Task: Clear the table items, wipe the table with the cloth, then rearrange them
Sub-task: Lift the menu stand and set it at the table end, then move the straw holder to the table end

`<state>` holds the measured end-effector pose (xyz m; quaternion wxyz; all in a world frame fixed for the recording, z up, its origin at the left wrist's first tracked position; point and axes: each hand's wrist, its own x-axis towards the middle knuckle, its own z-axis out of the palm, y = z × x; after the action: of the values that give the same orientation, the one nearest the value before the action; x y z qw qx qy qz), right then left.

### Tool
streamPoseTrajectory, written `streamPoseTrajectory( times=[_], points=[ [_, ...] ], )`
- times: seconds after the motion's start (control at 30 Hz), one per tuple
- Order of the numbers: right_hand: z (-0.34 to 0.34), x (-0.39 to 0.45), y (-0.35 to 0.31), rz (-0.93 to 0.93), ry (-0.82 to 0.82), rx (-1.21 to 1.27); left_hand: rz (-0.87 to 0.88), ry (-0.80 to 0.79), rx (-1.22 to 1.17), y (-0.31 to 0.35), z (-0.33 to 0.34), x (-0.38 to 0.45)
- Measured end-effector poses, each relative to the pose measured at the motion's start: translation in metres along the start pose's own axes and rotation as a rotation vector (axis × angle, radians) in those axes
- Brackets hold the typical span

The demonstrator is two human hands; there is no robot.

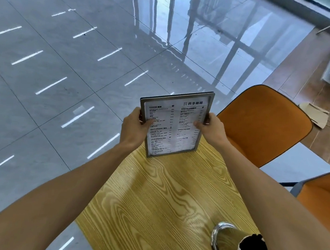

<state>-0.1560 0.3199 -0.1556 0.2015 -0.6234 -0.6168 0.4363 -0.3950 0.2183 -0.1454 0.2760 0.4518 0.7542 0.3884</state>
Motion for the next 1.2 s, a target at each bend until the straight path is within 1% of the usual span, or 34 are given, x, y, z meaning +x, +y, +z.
streamPoseTrajectory(
  times=[0.13, 0.3, 0.4, 0.47, 0.53, 0.6, 0.67, 0.77, 0.87, 0.97, 1.1, 1.2],
  points=[
    [-0.013, -0.020, -0.002, 0.012, -0.055, -0.019, -0.037, -0.004, -0.024, 0.005, 0.006, -0.012],
    [-0.043, -0.064, 0.012, -0.047, -0.107, -0.195, -0.105, -0.054, -0.012, 0.014, 0.036, -0.054],
    [-0.067, -0.098, 0.031, -0.113, -0.119, -0.277, -0.019, -0.078, -0.032, 0.025, 0.061, -0.092],
    [-0.086, -0.123, 0.048, -0.135, -0.108, -0.310, 0.004, -0.184, -0.041, 0.037, 0.077, -0.121],
    [-0.107, -0.150, 0.069, -0.130, -0.089, -0.315, 0.048, -0.357, 0.003, 0.047, 0.095, -0.149],
    [-0.127, -0.178, 0.090, -0.107, -0.048, -0.283, 0.123, -0.512, 0.045, 0.054, 0.112, -0.175],
    [-0.144, -0.206, 0.111, -0.065, -0.001, -0.209, 0.147, -0.634, 0.062, 0.058, 0.125, -0.198],
    [-0.159, -0.247, 0.145, -0.002, 0.041, -0.138, 0.169, -0.755, 0.097, 0.059, 0.140, -0.232],
    [-0.164, -0.280, 0.181, 0.071, 0.051, -0.079, 0.136, -0.860, 0.082, 0.054, 0.152, -0.262],
    [-0.159, -0.306, 0.208, 0.143, 0.041, 0.052, 0.109, -0.897, 0.072, 0.042, 0.162, -0.284],
    [-0.143, -0.330, 0.232, 0.181, -0.051, 0.115, 0.037, -0.901, -0.013, 0.031, 0.171, -0.306],
    [-0.126, -0.339, 0.240, 0.210, -0.143, 0.175, 0.014, -0.862, -0.114, 0.026, 0.176, -0.317]
  ],
)
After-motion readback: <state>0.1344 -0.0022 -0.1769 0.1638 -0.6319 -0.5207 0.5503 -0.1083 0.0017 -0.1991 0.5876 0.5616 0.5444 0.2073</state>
